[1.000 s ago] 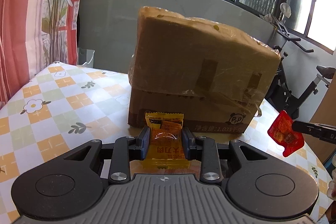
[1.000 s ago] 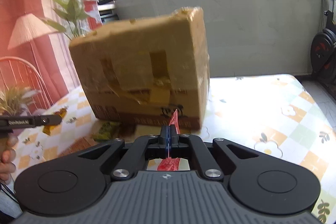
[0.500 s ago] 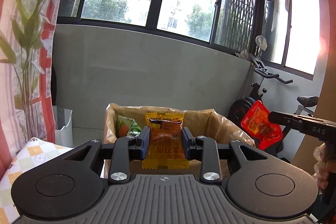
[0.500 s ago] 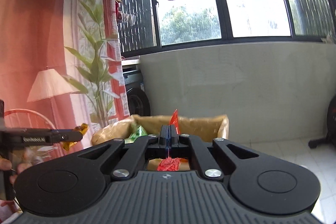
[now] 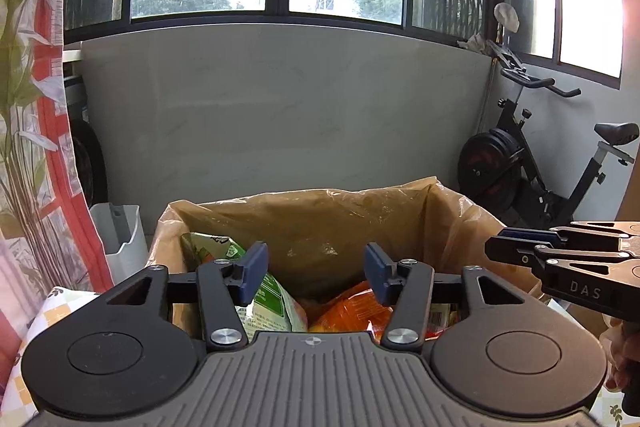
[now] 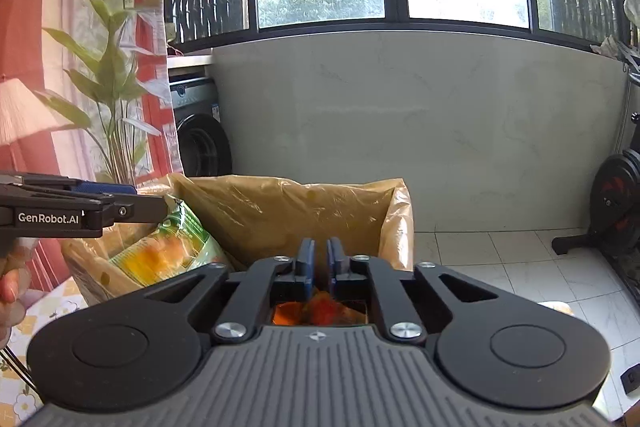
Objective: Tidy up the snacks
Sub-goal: 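Move both grippers back from the box to the snack pile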
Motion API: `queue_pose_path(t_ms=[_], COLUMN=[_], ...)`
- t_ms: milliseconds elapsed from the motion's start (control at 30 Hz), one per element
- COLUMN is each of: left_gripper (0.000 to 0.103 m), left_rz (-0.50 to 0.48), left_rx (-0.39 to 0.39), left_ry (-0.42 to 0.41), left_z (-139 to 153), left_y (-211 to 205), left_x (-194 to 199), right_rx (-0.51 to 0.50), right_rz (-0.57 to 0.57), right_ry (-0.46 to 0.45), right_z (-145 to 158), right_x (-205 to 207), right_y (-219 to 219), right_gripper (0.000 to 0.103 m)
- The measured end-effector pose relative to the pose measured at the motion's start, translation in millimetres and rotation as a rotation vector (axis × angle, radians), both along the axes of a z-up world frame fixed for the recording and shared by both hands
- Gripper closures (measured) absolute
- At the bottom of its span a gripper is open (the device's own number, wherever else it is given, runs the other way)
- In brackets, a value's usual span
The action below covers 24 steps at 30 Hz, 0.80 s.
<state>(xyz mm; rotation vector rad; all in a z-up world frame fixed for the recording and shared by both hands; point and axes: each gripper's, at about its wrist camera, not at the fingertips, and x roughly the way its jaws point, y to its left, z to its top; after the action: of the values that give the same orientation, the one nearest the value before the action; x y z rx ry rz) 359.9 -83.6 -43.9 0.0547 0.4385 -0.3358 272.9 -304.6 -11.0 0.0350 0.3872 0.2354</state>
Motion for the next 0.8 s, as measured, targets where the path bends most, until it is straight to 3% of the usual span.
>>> queue_pose_path(t_ms=[167, 333, 467, 600, 800], left_gripper=[0.040, 0.034, 0.020, 0.019, 0.016], left_rz=[0.059, 0.079, 0.109, 0.118, 0.137], left_rx=[-0.035, 0.008, -0.004, 0.005, 0.018], left_ry=[0.041, 0.008, -0.018, -0.003, 0.014], left_z=[-0.4, 5.2, 9.8, 7.2, -8.7], left_y=[23.6, 47.2, 68.7, 83.3, 105.6], left_x=[-0.6, -30.3, -55.6, -75.0, -110.7], right_rx=[-0.028, -0.059, -0.081, -0.050, -0.005], right_rz=[0.018, 0.063, 0.095, 0.097, 0.080], right_ry=[-0.005, -0.034, -0.043, -0.053, -0.032], right_z=[4.1, 9.4, 8.7, 5.8, -5.8], right_x=[-14.5, -40.1, -58.5, -76.3, -96.3], right_y=[3.0, 11.9, 19.0, 21.1, 27.0], right_gripper=[0.079, 0.055, 0.042, 0.015, 0.007])
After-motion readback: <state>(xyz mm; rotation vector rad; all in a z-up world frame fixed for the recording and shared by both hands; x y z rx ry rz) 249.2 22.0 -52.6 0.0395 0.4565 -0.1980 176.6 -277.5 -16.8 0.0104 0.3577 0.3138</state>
